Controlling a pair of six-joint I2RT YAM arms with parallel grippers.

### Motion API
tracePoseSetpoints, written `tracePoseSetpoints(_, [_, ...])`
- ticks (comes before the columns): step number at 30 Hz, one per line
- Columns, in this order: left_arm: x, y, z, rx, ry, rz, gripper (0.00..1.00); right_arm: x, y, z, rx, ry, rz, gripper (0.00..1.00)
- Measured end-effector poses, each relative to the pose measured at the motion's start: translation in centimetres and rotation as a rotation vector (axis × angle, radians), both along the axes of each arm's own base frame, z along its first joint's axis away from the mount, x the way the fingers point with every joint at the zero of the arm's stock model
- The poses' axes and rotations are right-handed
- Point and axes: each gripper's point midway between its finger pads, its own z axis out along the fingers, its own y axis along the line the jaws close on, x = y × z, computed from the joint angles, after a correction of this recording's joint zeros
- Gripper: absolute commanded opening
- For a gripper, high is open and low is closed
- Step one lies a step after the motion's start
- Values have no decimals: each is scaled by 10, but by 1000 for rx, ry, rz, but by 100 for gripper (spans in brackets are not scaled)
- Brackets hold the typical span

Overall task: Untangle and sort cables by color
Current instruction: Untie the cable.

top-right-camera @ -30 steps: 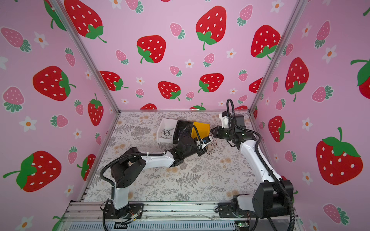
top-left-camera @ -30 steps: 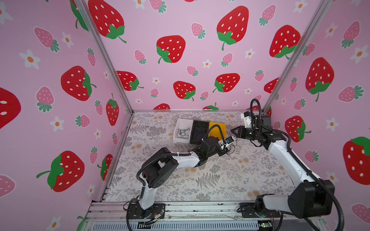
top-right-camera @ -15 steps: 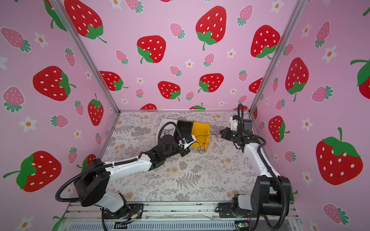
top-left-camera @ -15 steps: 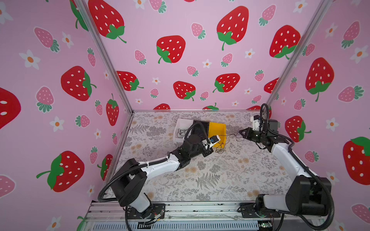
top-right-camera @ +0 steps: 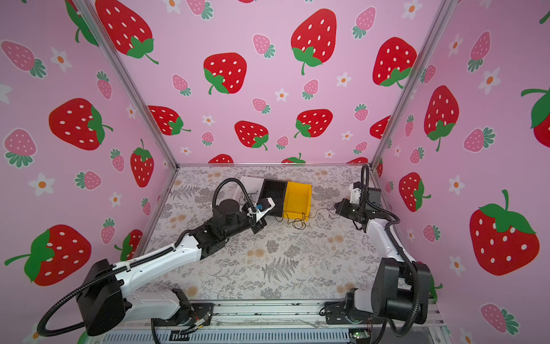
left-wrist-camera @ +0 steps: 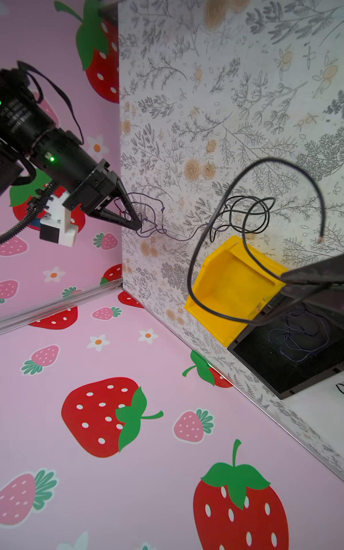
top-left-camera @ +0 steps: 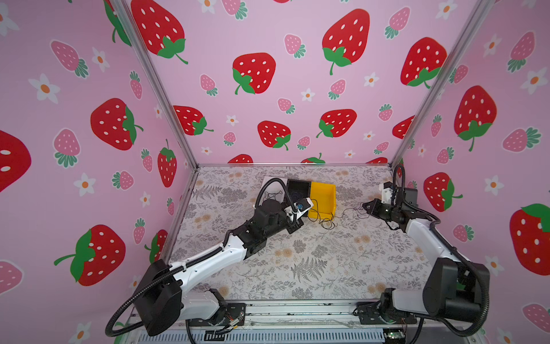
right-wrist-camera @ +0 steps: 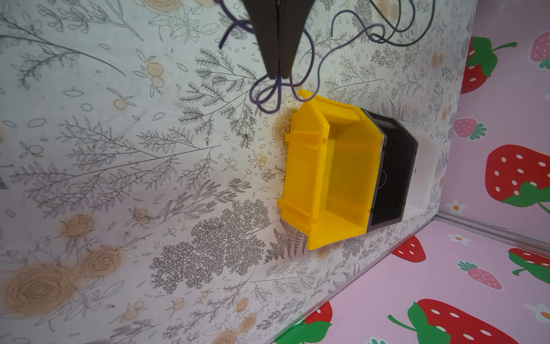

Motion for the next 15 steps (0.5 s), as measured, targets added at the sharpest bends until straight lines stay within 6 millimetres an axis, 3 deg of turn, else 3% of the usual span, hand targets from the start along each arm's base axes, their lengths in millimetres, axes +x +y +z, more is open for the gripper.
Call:
tracePoseSetpoints(9, [21,57,-3,16,68,186,0,-2,-25,-32,-71,56,-52,0])
tracePoseSetpoints(15, [21,75,-11,27,105,244,0,0,-52,-55,-137,103,-103,0])
